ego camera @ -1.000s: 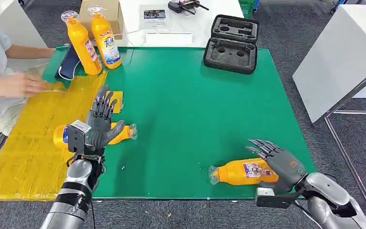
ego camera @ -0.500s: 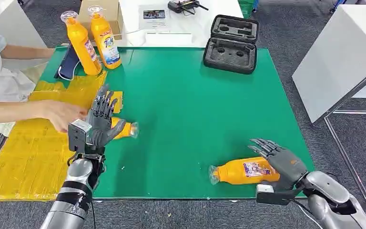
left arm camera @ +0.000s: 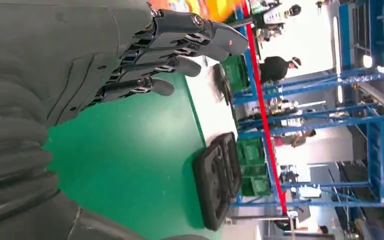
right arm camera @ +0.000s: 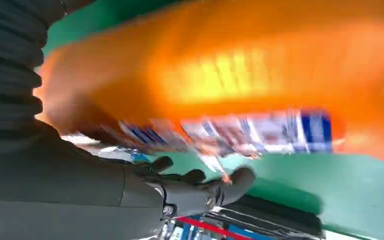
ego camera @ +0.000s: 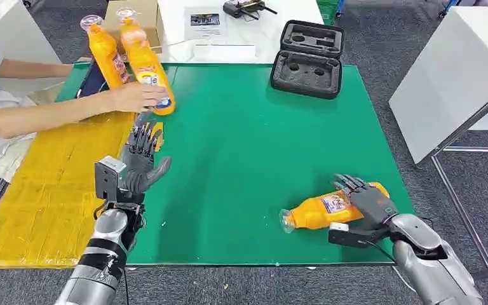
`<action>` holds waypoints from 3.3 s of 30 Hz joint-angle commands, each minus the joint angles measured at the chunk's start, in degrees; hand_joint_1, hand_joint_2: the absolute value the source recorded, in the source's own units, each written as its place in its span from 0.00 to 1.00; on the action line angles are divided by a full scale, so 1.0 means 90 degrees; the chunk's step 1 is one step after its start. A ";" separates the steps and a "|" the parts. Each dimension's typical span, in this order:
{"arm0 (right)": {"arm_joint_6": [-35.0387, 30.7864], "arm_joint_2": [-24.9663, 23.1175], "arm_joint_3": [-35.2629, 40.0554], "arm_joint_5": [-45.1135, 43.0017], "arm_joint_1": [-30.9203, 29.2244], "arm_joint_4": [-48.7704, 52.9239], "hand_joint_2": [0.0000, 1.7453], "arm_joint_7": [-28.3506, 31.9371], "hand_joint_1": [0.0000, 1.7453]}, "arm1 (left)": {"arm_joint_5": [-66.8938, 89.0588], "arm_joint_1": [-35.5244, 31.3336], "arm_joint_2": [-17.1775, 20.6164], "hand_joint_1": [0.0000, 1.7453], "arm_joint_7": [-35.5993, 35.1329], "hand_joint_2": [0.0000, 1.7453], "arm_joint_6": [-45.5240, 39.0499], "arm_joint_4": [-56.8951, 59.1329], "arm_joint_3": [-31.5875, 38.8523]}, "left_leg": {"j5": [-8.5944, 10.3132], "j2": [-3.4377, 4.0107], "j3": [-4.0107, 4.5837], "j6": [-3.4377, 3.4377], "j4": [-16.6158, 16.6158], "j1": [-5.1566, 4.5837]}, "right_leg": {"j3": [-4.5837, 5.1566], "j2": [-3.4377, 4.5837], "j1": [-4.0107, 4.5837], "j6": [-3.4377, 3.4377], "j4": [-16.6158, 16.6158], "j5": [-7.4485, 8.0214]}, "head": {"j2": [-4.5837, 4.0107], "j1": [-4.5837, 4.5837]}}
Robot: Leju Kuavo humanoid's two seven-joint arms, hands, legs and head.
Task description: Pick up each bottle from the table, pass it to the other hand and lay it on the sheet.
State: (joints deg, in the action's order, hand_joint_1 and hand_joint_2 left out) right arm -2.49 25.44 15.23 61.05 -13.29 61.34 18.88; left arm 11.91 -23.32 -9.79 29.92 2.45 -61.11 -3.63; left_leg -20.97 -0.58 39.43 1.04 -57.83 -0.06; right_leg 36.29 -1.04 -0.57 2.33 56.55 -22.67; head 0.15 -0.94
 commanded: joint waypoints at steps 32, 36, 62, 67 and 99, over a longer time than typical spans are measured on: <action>-0.1866 -0.2868 -0.0829 -0.2090 -0.0308 0.0579 1.00 0.0117 1.00 | 0.0150 -0.0168 -0.0114 0.00 -0.0220 1.00 -0.0080 0.0773 -0.0744 | -0.0058 0.0018 -0.0141 -0.0006 0.0007 0.0008 | -0.0143 0.0026 0.0008 -0.0019 -0.0011 -0.0055 | 0.0000 0.0000; -0.1902 -0.3138 -0.1045 -0.2664 -0.0196 0.0845 1.00 0.0408 1.00 | 0.0185 -0.0170 -0.0163 0.00 -0.0258 1.00 -0.0055 0.0831 -0.0904 | -0.0066 0.0007 -0.0143 -0.0013 0.0004 0.0007 | -0.0152 0.0017 0.0006 -0.0009 -0.0012 -0.0068 | 0.0000 0.0000; -0.0618 -0.4370 -0.0491 -0.4966 0.1993 0.0516 1.00 0.0773 1.00 | 0.0606 0.3448 0.0354 0.00 -0.0551 1.00 -0.1711 -0.2129 -0.2596 | -0.0183 0.0033 -0.0202 -0.0041 0.0019 0.0008 | -0.0200 0.0037 0.0007 -0.0041 -0.0033 -0.0156 | 0.0000 -0.0003; -0.0355 -0.4543 -0.0221 -0.4910 0.1406 -0.0596 1.00 0.1191 1.00 | 0.0416 0.2668 0.0092 0.00 -0.0328 1.00 -0.1299 -0.1460 -0.2494 | -0.0179 0.0023 -0.0212 -0.0044 0.0018 0.0015 | -0.0216 0.0031 0.0013 -0.0032 -0.0031 -0.0166 | 0.0000 -0.0003; -0.0332 -0.4596 0.1789 -0.3728 0.0565 -0.0036 1.00 0.1207 1.00 | 0.0755 0.0581 -0.0522 0.00 -0.0489 1.00 -0.0757 0.0544 -0.1990 | -0.0169 -0.0001 -0.0232 -0.0036 -0.0001 0.0016 | -0.0241 0.0005 0.0013 -0.0026 -0.0008 -0.0169 | 0.0000 0.0000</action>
State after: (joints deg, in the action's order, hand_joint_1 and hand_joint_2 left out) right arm -4.26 -16.96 20.66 27.54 -5.05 60.70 32.17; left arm 16.79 -10.16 -12.00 26.67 -4.81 -66.95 -22.12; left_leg -22.34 -0.64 37.67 0.77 -57.80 0.04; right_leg 34.49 -1.06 -0.49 2.16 56.49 -24.04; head 0.15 -0.94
